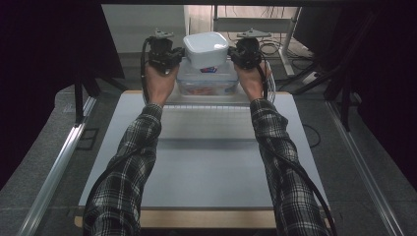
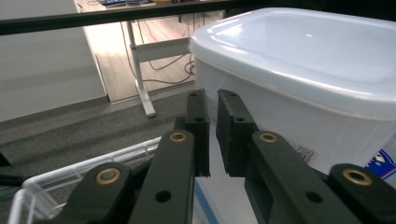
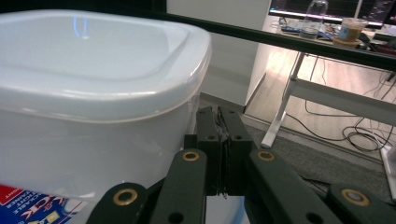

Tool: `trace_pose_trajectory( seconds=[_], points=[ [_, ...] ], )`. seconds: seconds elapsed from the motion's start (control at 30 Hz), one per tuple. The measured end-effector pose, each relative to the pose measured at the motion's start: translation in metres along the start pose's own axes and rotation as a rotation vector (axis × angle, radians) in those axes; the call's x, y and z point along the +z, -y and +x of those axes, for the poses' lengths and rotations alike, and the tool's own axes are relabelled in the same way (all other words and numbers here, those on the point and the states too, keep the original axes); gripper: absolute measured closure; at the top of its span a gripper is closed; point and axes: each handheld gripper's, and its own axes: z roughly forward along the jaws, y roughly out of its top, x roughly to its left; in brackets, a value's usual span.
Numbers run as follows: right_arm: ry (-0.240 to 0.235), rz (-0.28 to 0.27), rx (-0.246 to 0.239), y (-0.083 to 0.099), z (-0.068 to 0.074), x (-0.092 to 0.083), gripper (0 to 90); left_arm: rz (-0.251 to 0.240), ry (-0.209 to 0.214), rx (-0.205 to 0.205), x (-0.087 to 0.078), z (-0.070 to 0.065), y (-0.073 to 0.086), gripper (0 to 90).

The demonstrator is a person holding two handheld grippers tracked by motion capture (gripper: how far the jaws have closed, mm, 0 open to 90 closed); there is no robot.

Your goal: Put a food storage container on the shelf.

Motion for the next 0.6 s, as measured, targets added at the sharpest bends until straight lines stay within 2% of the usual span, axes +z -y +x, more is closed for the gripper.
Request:
trace_pose_trajectory(
  seconds=[0.3, 0.47, 0.53, 0.6],
  points=[
    [-0.029, -0.022, -0.01, 0.001, 0.007, -0.014, 88.4, -0.016, 0.027, -0.035, -0.002, 0.0, 0.002, 85.1],
    [-0.04, -0.037, -0.016, 0.001, 0.008, -0.024, 86.7, -0.019, 0.03, -0.027, -0.007, -0.002, 0.001, 83.5],
    [-0.02, -0.034, -0.033, 0.0, 0.008, -0.026, 86.8, -0.025, 0.018, -0.028, -0.008, -0.002, -0.001, 83.6],
    [-0.008, -0.041, -0.025, -0.001, 0.005, -0.028, 88.5, -0.023, 0.009, -0.024, -0.009, -0.002, -0.003, 84.8]
  ],
)
